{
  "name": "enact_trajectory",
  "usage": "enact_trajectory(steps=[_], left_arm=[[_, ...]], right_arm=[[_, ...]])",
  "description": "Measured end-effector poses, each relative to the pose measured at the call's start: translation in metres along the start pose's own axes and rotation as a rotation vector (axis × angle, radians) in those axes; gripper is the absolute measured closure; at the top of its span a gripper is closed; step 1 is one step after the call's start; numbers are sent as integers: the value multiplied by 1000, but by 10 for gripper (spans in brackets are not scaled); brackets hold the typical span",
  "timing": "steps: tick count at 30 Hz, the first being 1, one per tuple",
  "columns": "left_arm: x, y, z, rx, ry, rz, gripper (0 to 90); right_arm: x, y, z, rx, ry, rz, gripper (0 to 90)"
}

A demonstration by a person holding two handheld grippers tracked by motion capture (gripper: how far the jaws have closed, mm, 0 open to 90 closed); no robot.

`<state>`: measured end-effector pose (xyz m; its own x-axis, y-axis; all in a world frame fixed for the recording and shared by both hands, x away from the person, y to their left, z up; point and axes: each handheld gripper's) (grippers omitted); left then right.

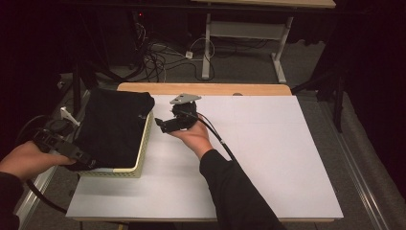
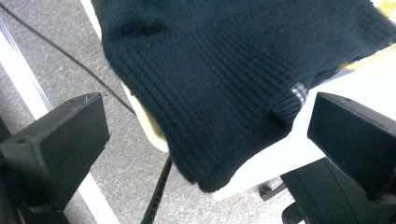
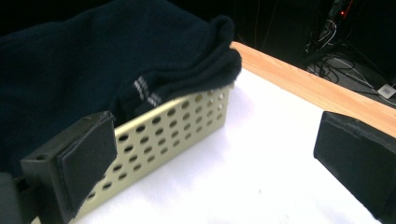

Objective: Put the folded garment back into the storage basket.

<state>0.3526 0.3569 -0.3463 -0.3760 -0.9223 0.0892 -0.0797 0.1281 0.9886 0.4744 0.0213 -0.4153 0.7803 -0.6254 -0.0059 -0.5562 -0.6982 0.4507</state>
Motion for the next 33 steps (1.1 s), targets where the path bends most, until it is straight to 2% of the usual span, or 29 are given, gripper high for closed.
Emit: enact_trajectory(steps=[7,9,11,12,13,16,17,19,23,30,33], left_arm=[[9,4,-10,17,-19,-4,0],[12,6,-11,32,-22,-17,60],[13,9,-12,52,-31,-18,152],[13,10,-12,63,-38,-16,239],[13,11,-11,74,-47,-17,398],[14,6,-10,65,-75,-39,699],[14,3,-10,58,-80,-48,778],[14,-4,-10,36,-84,-75,850],[10,-18,-11,5,-83,-85,867],[4,-39,-16,-18,-60,-61,869],[0,-49,-20,-46,-48,-66,868]], right_arm=[[4,31,18,18,-9,10,1],[6,39,22,24,-11,16,1],[7,48,27,28,-12,25,1],[8,52,29,29,-8,28,1],[8,56,31,31,-10,32,1],[11,66,38,35,-13,44,1],[12,69,40,37,-14,48,1],[14,74,44,35,-16,53,1],[15,83,53,39,-20,59,1],[13,97,69,39,-22,58,1],[12,102,77,28,-20,64,1]])
Point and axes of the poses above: each handheld gripper's, and its own axes: y roughly backward along the jaws, z roughly out of its underside, x roughly to its right, and after that the axes turned 1 degree about z, right-handed
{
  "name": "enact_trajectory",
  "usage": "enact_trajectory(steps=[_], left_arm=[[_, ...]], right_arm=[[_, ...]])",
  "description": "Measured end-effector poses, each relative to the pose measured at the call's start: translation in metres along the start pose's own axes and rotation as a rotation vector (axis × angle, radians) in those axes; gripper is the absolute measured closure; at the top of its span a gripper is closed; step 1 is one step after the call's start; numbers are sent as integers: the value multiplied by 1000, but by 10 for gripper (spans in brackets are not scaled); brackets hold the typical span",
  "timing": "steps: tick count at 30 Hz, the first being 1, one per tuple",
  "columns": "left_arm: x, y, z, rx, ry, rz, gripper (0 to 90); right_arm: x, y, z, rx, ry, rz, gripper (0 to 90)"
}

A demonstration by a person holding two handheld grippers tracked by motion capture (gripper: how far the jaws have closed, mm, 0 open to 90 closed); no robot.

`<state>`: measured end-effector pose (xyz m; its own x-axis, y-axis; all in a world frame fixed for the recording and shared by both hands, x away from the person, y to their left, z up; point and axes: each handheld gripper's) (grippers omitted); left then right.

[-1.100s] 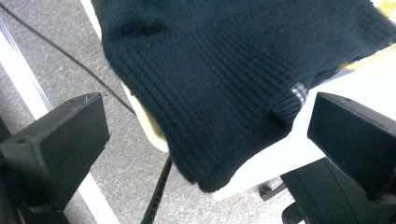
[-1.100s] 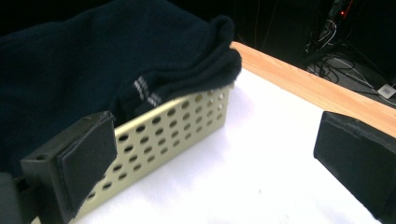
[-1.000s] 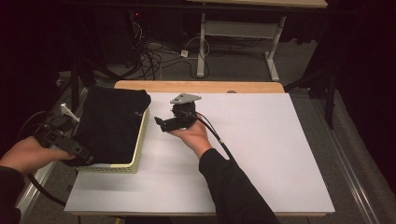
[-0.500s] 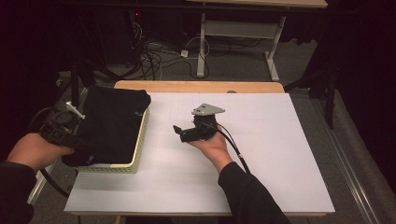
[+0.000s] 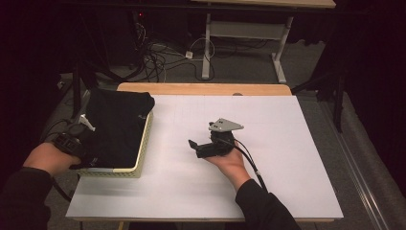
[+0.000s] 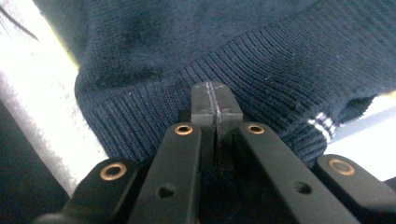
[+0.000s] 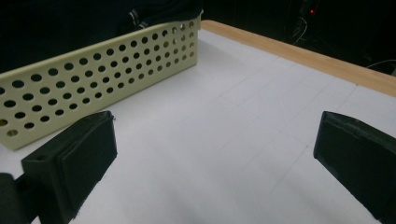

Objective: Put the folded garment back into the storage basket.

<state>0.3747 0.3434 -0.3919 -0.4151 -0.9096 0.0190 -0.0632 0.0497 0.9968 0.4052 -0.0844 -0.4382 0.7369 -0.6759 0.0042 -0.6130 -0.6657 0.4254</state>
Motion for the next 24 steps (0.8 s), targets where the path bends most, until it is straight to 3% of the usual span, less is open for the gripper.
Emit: enact_trajectory(steps=[10,19,24], left_arm=[[-7,-26,-10,-56,27,9,868],[-3,-36,-17,-105,3,-25,866],[-3,-39,-17,-106,6,-19,866]], right_arm=[[5,28,23,-19,-1,33,1],[11,58,46,-26,-22,63,1],[17,77,63,-27,-44,83,1]])
Point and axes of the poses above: each handheld gripper's, and its own axes: y roughly backward along the jaws, z roughly out of its underside, x roughly to its right, and after that the axes turned 1 degree about z, right-handed
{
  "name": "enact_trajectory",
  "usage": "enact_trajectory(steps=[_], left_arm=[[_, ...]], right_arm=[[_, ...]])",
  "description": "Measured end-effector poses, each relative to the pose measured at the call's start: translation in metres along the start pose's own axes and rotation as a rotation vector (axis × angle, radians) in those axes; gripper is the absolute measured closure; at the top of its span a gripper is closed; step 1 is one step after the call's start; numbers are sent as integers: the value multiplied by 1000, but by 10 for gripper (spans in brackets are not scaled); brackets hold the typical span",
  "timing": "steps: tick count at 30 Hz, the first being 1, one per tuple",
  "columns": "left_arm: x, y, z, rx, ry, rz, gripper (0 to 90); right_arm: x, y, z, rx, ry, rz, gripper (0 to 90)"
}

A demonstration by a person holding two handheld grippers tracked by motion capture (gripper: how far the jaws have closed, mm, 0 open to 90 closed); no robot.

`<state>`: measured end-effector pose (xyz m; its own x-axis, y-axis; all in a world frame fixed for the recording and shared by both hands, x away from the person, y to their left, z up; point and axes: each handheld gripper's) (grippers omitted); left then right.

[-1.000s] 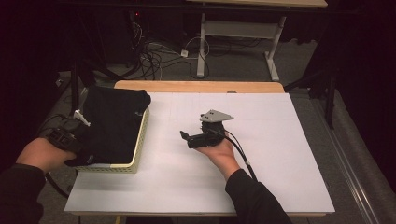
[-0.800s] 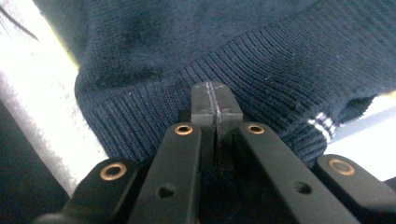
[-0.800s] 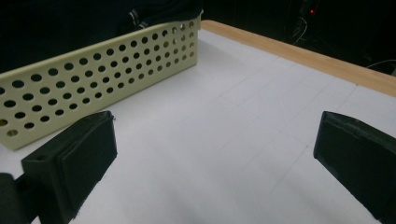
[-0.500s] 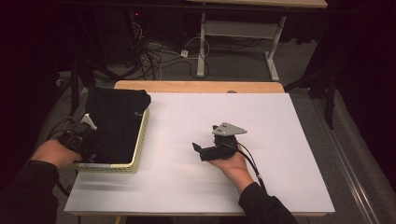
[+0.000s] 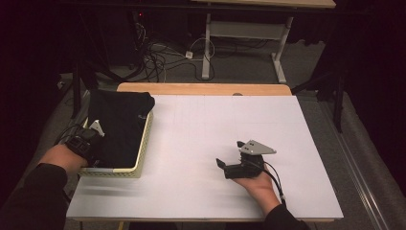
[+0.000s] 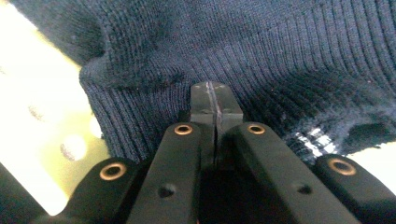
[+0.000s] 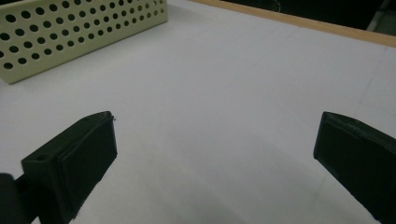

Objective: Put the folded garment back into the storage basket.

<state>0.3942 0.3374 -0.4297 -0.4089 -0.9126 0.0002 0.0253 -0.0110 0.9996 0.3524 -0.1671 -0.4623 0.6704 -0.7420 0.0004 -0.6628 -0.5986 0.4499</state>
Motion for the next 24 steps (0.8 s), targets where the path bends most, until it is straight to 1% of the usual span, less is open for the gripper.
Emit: enact_trajectory(steps=[5,7,10,13,16,19,24], left_arm=[[-1,2,3,29,11,13,866],[-2,4,5,52,15,31,866],[-4,8,9,86,29,52,865],[-6,14,11,125,42,58,866],[-6,21,12,180,55,62,867],[-6,28,11,248,65,63,867],[-7,43,4,338,69,43,868]], right_arm=[[10,17,18,3,-30,17,1],[13,23,24,0,-39,16,1],[14,31,33,-10,-38,18,1],[14,38,39,-5,-43,15,1],[12,46,40,14,-38,16,1],[8,55,39,37,-17,29,1],[2,65,40,59,12,26,1]])
Point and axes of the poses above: each handheld gripper's, and its own axes: y roughly backward along the jaws, z roughly out of its underside, x roughly to its right, and after that the axes turned 1 degree about z, right-handed
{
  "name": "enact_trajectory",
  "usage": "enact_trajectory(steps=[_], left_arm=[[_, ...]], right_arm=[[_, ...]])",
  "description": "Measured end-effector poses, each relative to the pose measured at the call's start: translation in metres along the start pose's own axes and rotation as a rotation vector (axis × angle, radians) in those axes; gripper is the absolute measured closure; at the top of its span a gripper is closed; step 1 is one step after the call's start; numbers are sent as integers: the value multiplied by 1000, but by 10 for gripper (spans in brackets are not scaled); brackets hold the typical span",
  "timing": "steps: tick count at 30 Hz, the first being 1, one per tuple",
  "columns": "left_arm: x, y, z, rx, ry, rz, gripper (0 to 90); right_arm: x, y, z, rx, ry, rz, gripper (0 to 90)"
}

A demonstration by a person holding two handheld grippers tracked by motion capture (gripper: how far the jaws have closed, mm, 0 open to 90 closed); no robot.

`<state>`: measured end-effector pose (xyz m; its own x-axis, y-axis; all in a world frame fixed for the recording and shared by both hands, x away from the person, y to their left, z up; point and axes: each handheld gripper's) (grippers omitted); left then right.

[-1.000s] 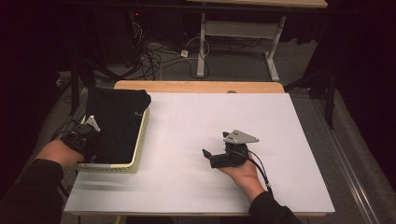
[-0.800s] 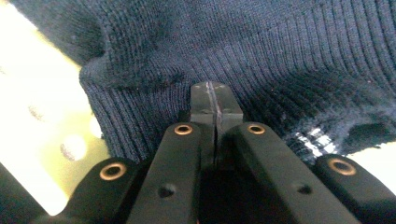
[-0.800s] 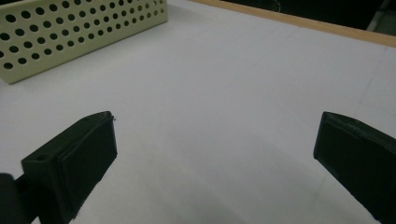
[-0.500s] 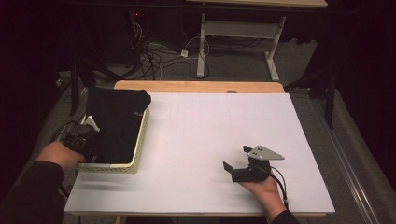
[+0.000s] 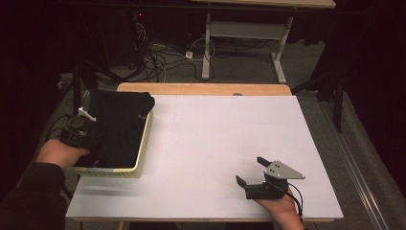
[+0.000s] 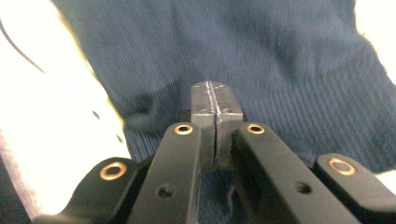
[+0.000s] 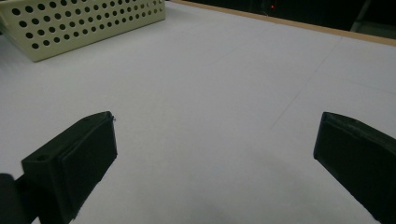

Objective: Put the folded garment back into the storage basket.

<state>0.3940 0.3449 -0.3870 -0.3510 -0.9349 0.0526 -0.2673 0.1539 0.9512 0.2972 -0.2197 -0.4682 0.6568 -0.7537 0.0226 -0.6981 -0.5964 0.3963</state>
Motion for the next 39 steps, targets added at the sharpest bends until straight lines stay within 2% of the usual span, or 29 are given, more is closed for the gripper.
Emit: enact_trajectory(steps=[4,7,17,19,24,32,39], left_arm=[[-3,7,-16,92,24,-5,868],[-7,4,-30,148,39,-19,869],[-25,-37,-66,283,134,-58,870],[-29,-46,-72,291,156,-58,870],[-42,-62,-83,292,195,-127,870],[-44,-88,-97,267,176,-158,870],[-44,-105,-103,202,173,-169,870]], right_arm=[[-3,4,0,6,13,1,1],[-5,3,-1,6,15,-4,1],[-14,0,-2,15,17,-18,1],[-17,-1,-3,17,20,-24,1],[-26,-2,-7,25,28,-46,1],[-32,-3,-11,37,33,-73,1],[-34,-2,-11,38,44,-79,1]])
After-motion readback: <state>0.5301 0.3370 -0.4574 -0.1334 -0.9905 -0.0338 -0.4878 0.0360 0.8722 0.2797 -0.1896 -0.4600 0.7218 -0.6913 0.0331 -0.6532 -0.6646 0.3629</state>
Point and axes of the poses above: each handheld gripper's, and its own axes: y roughly backward along the jaws, z roughly out of its underside, x roughly to its right, and after that the axes turned 1 degree about z, right-handed
